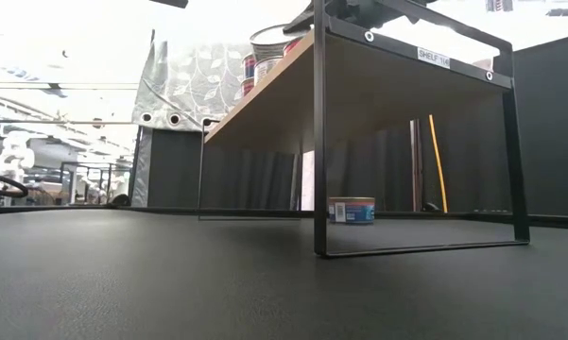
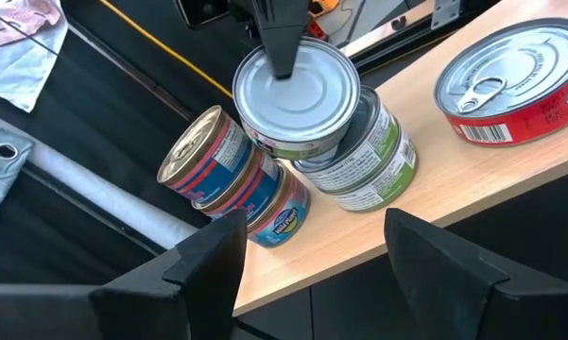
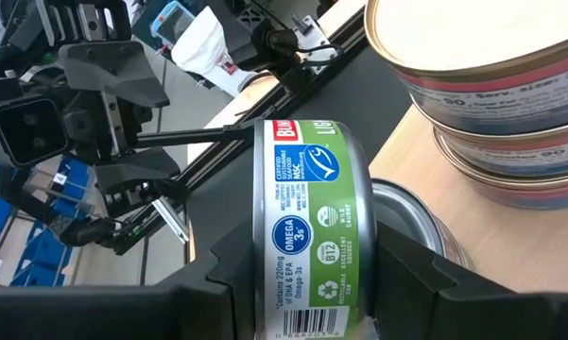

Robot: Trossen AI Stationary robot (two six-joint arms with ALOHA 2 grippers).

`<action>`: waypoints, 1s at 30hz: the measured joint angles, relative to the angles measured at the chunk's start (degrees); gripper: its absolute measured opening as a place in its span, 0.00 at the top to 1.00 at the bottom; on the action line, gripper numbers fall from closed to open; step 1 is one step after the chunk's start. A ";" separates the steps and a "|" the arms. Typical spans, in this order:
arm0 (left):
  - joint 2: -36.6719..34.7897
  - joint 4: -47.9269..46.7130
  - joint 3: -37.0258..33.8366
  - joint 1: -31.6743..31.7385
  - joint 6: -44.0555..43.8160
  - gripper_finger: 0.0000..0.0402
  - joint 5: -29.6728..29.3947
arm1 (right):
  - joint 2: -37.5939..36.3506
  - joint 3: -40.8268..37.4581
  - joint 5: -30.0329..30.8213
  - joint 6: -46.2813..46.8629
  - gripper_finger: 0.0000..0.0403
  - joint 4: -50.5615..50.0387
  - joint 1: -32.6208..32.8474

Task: Stack canned seafood by type on shelf
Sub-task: Stack the green tuna can on top of the green tuna cans on the shelf

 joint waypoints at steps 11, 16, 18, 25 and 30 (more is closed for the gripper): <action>0.02 0.00 0.00 0.00 -0.17 0.37 0.04 | 0.00 0.00 0.01 1.50 0.64 -0.19 0.09; 0.02 0.02 0.00 0.00 -0.17 0.37 0.27 | 0.00 0.07 0.01 1.41 0.61 -0.78 0.45; 0.02 0.02 0.00 0.00 -0.25 0.37 0.31 | 0.00 0.07 0.12 1.41 0.59 -0.97 0.79; 0.02 0.00 -0.02 0.00 -1.09 0.37 0.33 | 0.00 0.04 0.29 0.92 0.49 -1.85 1.20; 0.02 0.00 -0.02 0.00 -1.41 0.37 0.33 | 0.00 0.04 2.47 0.56 0.43 -2.55 1.18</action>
